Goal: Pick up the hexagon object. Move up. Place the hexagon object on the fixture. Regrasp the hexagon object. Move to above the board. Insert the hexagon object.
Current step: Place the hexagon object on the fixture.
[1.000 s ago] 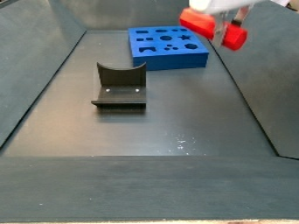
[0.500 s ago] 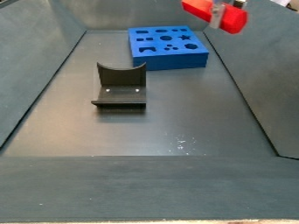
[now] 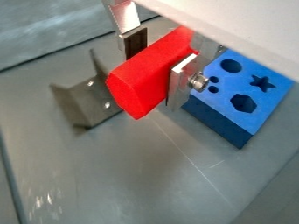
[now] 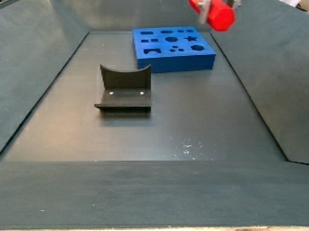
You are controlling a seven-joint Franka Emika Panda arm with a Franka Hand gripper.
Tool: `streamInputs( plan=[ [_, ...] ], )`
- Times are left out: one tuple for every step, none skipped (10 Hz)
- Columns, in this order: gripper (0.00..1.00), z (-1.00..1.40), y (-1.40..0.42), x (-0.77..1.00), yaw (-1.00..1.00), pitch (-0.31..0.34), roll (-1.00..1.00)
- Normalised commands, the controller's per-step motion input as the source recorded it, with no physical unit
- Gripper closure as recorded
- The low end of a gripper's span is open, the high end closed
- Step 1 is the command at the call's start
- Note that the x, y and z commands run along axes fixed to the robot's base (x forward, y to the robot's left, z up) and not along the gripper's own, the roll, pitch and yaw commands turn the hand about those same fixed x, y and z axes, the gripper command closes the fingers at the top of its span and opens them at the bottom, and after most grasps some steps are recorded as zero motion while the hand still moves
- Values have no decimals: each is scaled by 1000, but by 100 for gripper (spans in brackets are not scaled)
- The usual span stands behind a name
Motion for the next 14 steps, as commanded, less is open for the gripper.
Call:
streamInputs(
  plan=[
    [100, -8, -26, 1000, -392, -40, -141],
    [100, -11, -24, 1000, -292, -30, -132],
    [100, -17, -20, 1000, -140, -11, -114],
    [100, -20, -17, 1000, -103, -4, -113],
    [100, -22, -15, 1000, -75, 4, -120],
    [100, -25, -9, 1000, -57, 15, -130],
    [100, -29, -7, 1000, -48, 25, -137],
    [100, -77, 314, 1000, 11, 142, -1000],
    [100, -77, 332, 1000, 2, 148, -1000],
    [100, -67, 299, 1000, -12, 158, -1000],
    [100, -53, 258, 1000, -20, 171, -1000],
    [100, -49, 233, 1000, -32, 180, -1000],
    [100, -45, 197, 1000, -53, 182, -1000],
    [100, -41, 177, 1000, -70, 185, -1000]
  ],
)
